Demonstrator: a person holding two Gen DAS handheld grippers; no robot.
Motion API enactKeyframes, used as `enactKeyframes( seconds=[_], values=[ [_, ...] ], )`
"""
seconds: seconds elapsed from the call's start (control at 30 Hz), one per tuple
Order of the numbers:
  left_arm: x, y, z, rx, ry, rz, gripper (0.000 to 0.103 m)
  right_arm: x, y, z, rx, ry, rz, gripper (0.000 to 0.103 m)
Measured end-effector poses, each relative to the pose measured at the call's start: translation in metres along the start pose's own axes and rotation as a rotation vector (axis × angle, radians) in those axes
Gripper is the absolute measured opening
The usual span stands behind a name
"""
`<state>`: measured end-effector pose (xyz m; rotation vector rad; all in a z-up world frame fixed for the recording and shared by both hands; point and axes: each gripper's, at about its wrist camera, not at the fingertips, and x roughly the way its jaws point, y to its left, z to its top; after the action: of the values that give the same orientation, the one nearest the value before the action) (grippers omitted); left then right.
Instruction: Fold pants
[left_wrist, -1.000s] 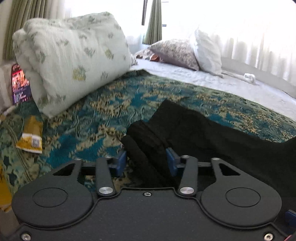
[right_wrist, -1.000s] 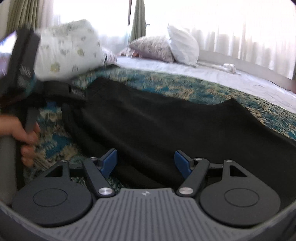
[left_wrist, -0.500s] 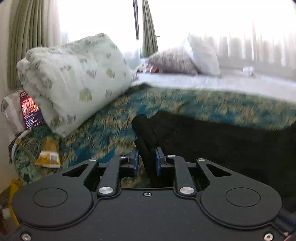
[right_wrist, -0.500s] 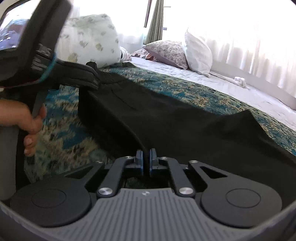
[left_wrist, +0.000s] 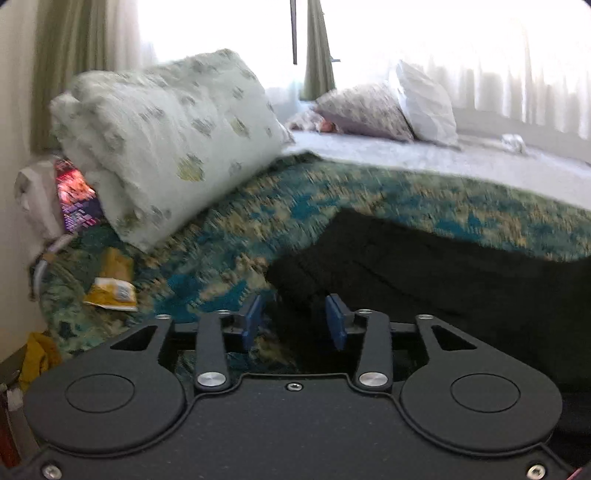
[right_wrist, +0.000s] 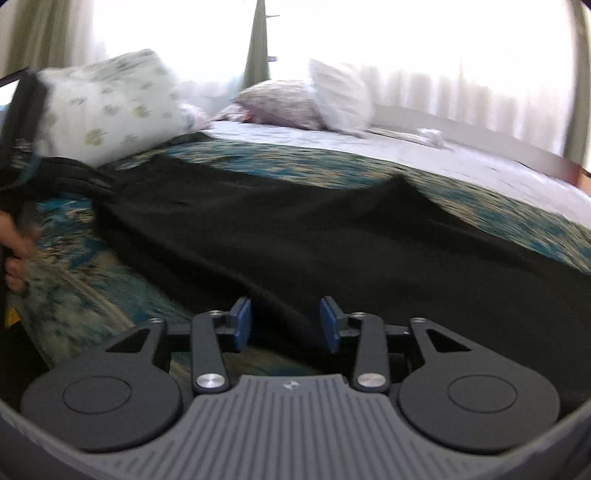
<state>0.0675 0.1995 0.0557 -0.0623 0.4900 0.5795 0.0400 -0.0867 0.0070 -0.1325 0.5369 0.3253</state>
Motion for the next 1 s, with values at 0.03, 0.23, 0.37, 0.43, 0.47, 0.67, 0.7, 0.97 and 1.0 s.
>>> enactKeyframes(
  seconds=[0.03,0.23,0.37,0.43,0.47,0.67,0.7,0.97,1.0],
  values=[
    [-0.006,-0.001,0.002,-0.004,-0.025,0.015,0.043,-0.003,-0.01,-0.003,0.012,0.003,-0.013,0.056],
    [-0.046,-0.023,0.029,0.011,-0.163,-0.087,0.063,-0.025,-0.037,-0.02,0.011,0.014,-0.006,0.058],
    [-0.05,-0.061,0.042,0.042,-0.085,-0.361,0.058,-0.037,-0.027,-0.02,-0.054,0.003,0.0,0.063],
    [-0.042,-0.081,0.051,0.036,0.018,-0.517,0.035,-0.046,-0.027,-0.012,-0.061,-0.057,0.02,0.067],
    [-0.036,-0.091,0.058,0.034,0.065,-0.582,0.024,-0.05,-0.027,-0.005,-0.063,-0.096,0.011,0.073],
    [-0.026,-0.153,0.08,0.145,0.158,-0.677,0.023,-0.006,-0.032,0.033,0.056,-0.131,-0.008,0.071],
    [-0.024,-0.165,0.079,0.18,0.19,-0.699,0.023,0.007,-0.031,0.034,0.076,-0.104,-0.003,0.052],
    [-0.004,-0.255,0.037,0.405,0.383,-0.737,0.018,0.031,-0.018,0.011,0.06,0.0,0.001,0.006],
    [0.003,-0.267,0.032,0.424,0.395,-0.724,0.018,0.031,-0.019,0.009,0.068,-0.002,0.006,0.006]
  ],
)
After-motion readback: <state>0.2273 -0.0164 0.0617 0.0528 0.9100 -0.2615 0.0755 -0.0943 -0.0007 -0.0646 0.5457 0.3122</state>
